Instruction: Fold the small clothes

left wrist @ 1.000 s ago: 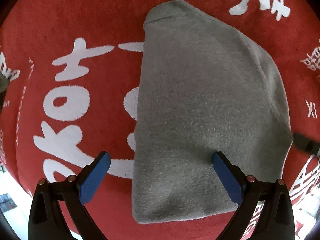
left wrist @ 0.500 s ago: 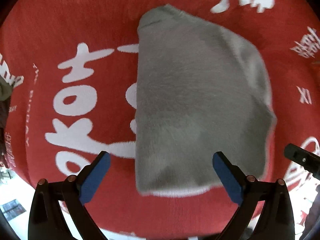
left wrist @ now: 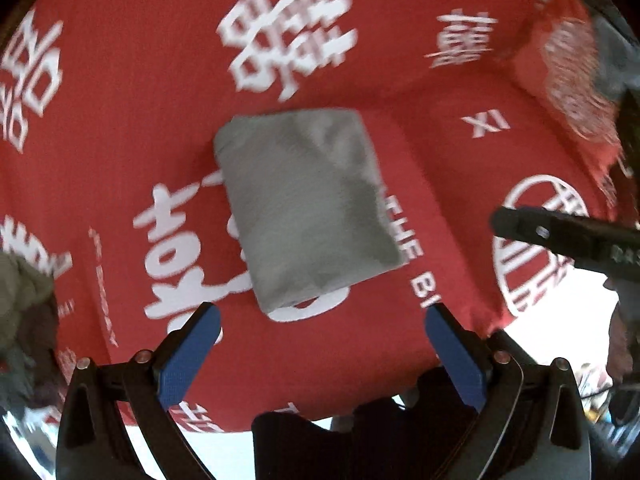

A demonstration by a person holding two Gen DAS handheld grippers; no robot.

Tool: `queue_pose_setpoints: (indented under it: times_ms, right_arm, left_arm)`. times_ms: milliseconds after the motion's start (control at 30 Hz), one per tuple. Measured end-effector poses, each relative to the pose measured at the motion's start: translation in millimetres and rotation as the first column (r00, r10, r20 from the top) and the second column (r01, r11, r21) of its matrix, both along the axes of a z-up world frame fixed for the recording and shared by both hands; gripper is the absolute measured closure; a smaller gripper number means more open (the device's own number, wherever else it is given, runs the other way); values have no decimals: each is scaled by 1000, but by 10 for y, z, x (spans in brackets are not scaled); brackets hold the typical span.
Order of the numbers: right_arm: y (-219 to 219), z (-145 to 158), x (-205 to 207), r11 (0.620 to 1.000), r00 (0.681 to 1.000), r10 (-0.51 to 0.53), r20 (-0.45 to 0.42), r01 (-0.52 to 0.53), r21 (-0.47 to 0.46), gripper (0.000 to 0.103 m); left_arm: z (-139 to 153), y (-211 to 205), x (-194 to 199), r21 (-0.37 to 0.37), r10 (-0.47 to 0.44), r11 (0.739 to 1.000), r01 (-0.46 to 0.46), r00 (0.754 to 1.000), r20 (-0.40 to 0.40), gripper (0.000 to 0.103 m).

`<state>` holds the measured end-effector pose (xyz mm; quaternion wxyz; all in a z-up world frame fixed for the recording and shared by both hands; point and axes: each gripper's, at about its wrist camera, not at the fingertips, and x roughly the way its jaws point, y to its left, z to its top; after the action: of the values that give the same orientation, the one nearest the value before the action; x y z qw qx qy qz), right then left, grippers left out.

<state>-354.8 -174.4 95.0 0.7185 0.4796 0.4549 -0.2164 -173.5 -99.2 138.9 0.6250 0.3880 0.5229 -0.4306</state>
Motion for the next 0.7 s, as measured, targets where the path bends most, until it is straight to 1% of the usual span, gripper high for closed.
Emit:
queue_pose_setpoints:
  times_ms: [67, 133, 267, 367, 400, 467, 600, 700]
  right_arm:
    - [-3, 145, -50, 1000, 1000, -10, 11, 10, -27, 33]
    - [-15, 306, -112, 998, 1000, -19, 23, 21, -64, 31]
    - [-35, 583, -209, 992, 998, -38, 48, 43, -121, 24]
    - [-40, 728, -233, 987, 998, -37, 47, 44, -156, 24]
    - [-41, 777, -236, 985, 998, -34, 43, 41, -170, 24]
    - [-37, 824, -243, 983, 998, -35, 45, 42, -180, 23]
    - [-41, 816, -282, 986, 997, -53, 52, 60, -154, 23]
    - [-59, 766, -324, 990, 996, -72, 48, 77, -121, 23]
  left_arm:
    - [236, -36, -93, -68, -36, 997, 36, 999, 1, 1]
    - [472, -73, -149, -152, -58, 987, 54, 998, -18, 1]
    - [802, -136, -130, -265, -42, 964, 30, 998, -42, 1]
    - [973, -161, -103, -316, -27, 949, 13, 999, -40, 1]
    - [996, -159, -93, -325, -23, 946, 8, 999, -41, 1]
    - [1010, -149, -69, -318, -11, 948, -3, 999, -40, 1]
    - [898, -100, -31, -248, 40, 968, -42, 999, -13, 1]
    - [811, -41, 44, -211, 95, 973, -97, 995, -19, 1]
